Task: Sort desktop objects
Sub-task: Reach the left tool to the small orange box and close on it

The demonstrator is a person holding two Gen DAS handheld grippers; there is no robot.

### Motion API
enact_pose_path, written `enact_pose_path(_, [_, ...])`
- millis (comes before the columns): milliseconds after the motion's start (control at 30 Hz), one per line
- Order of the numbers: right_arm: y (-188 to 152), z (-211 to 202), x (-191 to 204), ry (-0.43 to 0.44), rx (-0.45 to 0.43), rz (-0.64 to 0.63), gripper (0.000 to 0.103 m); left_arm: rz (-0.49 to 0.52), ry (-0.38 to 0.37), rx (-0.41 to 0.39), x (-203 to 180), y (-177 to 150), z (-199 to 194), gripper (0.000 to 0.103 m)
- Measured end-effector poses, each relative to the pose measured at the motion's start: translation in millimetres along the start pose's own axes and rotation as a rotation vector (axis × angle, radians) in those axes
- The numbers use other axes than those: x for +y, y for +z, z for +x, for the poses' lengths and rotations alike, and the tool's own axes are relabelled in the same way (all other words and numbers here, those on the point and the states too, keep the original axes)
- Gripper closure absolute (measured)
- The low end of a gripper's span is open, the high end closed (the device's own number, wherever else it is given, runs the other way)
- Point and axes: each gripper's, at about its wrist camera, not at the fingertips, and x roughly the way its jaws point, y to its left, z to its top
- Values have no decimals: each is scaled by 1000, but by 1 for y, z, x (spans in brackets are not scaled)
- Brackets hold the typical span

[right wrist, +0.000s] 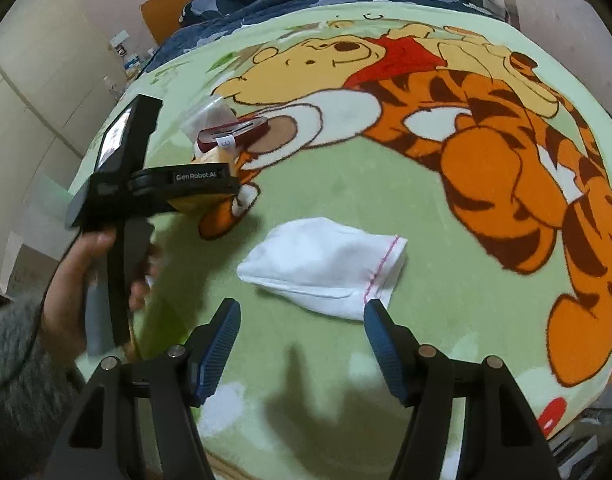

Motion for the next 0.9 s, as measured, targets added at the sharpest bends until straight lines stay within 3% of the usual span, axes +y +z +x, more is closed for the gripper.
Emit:
enact_pose_path(100, [-7, 7, -3, -1, 35, 13, 37, 45, -86, 7, -44, -31, -15, 10])
enact_pose_path(167, [-11, 9, -6, -4, 51, 18, 37, 104, -82, 25, -73, -49, -21, 10])
enact_pose_path(233, [-15, 10, -9, -7, 62, 24, 37, 171, -6, 3, -86, -56, -29, 10])
enact_pose_path(367, [-17, 9, -14, -12, 60, 36, 37, 263, 139, -70, -77, -35, -39, 10])
enact_pose_path(467, [-18, 9, -17, -15, 53, 47, 37, 345, 168, -43, -60, -17, -26, 7])
enact_pose_path(600, [-21, 10, -17, -16, 54, 60, 37, 414, 137, -11, -46, -1, -5, 7])
enact_pose_path(700, [-25, 10, -16, -24, 62, 53, 37, 476, 130, -36, -49, 3, 3, 8])
enact_pose_path(900, [-27, 9, -18, -36, 66, 48, 37, 474, 63, -41, -51, 8, 6, 9])
